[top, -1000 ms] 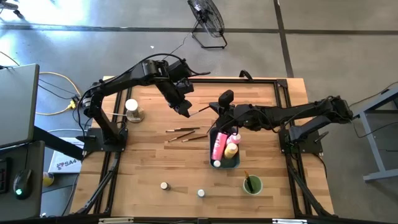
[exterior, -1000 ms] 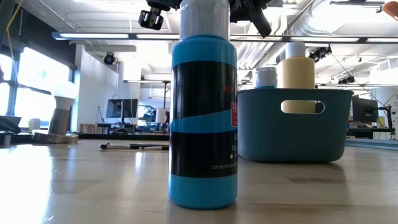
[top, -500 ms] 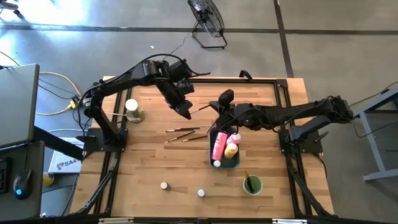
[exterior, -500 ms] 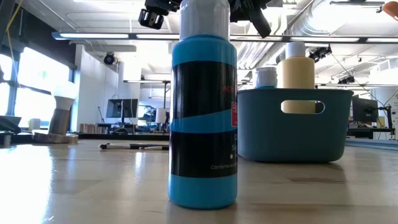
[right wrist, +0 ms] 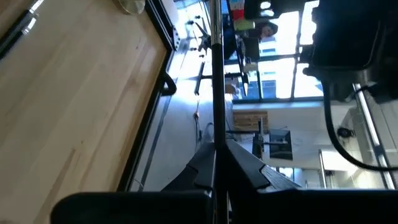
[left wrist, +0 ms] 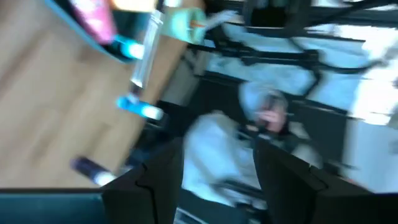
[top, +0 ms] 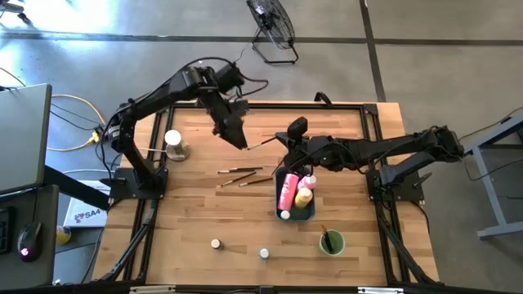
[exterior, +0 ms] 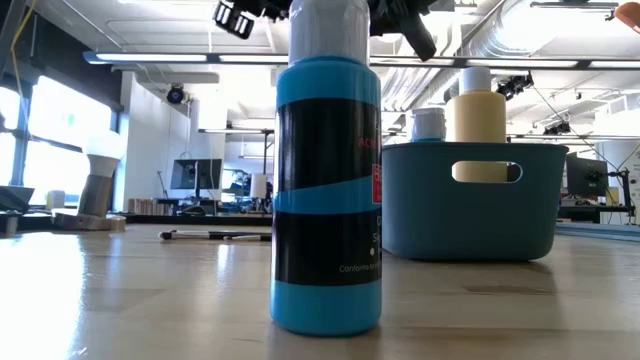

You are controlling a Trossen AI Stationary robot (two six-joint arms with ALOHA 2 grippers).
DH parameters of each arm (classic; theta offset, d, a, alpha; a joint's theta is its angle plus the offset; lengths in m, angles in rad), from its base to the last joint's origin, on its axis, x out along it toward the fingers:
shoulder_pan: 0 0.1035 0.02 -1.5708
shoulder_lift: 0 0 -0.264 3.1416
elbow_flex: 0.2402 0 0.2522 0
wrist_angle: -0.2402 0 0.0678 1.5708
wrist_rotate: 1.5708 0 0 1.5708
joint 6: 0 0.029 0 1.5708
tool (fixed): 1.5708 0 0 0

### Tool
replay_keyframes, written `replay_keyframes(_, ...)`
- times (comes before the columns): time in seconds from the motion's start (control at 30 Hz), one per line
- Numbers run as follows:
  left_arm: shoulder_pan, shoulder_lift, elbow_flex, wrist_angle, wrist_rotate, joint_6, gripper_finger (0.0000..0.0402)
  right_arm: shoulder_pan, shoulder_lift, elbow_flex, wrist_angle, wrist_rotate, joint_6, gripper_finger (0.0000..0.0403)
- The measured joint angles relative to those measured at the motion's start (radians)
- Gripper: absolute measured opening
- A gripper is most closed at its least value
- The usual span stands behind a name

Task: Pick & Place Paint Supplies
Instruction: Put the black and silver paint brush into the green cup

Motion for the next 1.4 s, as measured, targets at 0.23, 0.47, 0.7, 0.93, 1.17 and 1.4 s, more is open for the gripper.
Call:
replay_keyframes(0.23, 0.067, -0.022, 0.0, 0.007, -0.039, 0.137, 0.0189, -0.001, -0.027, 0.0, -0.007, 0.079, 0.129, 0.0009)
replay_keyframes(0.47, 0.084, -0.09, 0.0, 0.04, -0.325, 0.343, 0.0189, 0.0, -0.166, 0.0, -0.035, 0.071, 0.39, 0.0009)
replay_keyframes(0.7, -0.007, -0.139, 0.001, 0.214, -0.619, 0.422, 0.0189, 0.0, -0.339, 0.001, -0.08, -0.078, 0.772, 0.0009)
replay_keyframes(0.93, -0.142, -0.141, 0.002, 0.477, -0.827, 0.529, 0.0189, 0.005, -0.44, 0.001, -0.093, -0.135, 1.064, 0.001)
replay_keyframes(1.17, -0.165, -0.166, 0.001, 0.514, -0.9, 0.602, 0.0189, 0.121, -0.489, 0.001, -0.156, -0.075, 1.185, 0.0009)
replay_keyframes(1.4, -0.166, -0.166, 0.001, 0.56, -0.898, 0.626, 0.0189, 0.339, -0.486, 0.001, -0.155, 0.164, 1.203, 0.0009)
